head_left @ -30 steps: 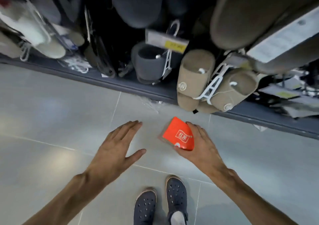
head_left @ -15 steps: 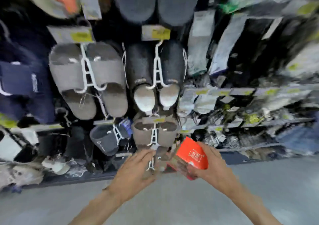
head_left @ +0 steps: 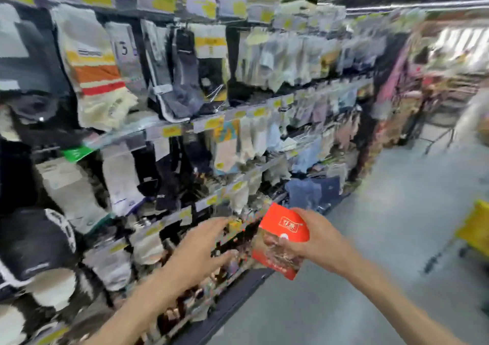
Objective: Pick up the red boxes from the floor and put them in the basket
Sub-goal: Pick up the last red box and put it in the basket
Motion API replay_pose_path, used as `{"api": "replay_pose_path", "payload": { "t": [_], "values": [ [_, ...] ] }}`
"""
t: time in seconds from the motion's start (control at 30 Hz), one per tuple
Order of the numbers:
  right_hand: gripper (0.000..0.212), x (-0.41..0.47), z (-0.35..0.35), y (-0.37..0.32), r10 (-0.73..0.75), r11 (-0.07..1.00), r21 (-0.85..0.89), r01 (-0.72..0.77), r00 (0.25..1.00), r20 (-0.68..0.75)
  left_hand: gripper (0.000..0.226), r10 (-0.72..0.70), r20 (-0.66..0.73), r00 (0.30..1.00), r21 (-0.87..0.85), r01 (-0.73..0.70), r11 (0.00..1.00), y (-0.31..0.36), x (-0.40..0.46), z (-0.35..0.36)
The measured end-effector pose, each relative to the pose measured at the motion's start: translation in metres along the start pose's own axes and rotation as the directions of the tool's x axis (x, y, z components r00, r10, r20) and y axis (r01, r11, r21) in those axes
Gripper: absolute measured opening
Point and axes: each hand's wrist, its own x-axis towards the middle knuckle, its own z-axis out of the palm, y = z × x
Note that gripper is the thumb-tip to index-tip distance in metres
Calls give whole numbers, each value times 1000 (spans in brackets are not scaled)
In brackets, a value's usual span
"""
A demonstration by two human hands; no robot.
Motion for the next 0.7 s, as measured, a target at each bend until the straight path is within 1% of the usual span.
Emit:
{"api": "replay_pose_path", "payload": {
  "t": [0.1, 0.13, 0.23, 0.4, 0.47, 0.53, 0.57, 0.7],
  "values": [
    [60, 16, -52, 56, 63, 998, -24, -65, 997, -52, 74, 84, 14, 996, -5, -84, 996, 32, 88, 37],
    [61, 21, -69, 74, 85, 996, -28, -87, 994, -71, 74, 114, 16, 993, -18, -114, 993, 45, 116, 48],
    [76, 40, -113, 134, 145, 987, -56, -153, 981, -130, 77, 179, 40, 983, -94, -174, 980, 84, 198, 82],
    [74, 69, -178, 224, 257, 964, -15, -267, 940, -223, 79, 292, 60, 954, -167, -279, 946, 133, 323, 144],
    [79, 80, -202, 251, 295, 952, 3, -306, 917, -270, 77, 353, 72, 933, -196, -334, 922, 150, 370, 167],
    [86, 96, -222, 282, 331, 936, -20, -352, 895, -300, 76, 409, 74, 909, -216, -386, 897, 164, 418, 189],
    [86, 106, -230, 299, 348, 926, -35, -376, 885, -309, 77, 440, 72, 895, -226, -415, 881, 171, 443, 198],
    [79, 153, -264, 368, 408, 893, -45, -448, 848, -339, 79, 547, 76, 834, -249, -515, 820, 193, 552, 235]
  ]
}}
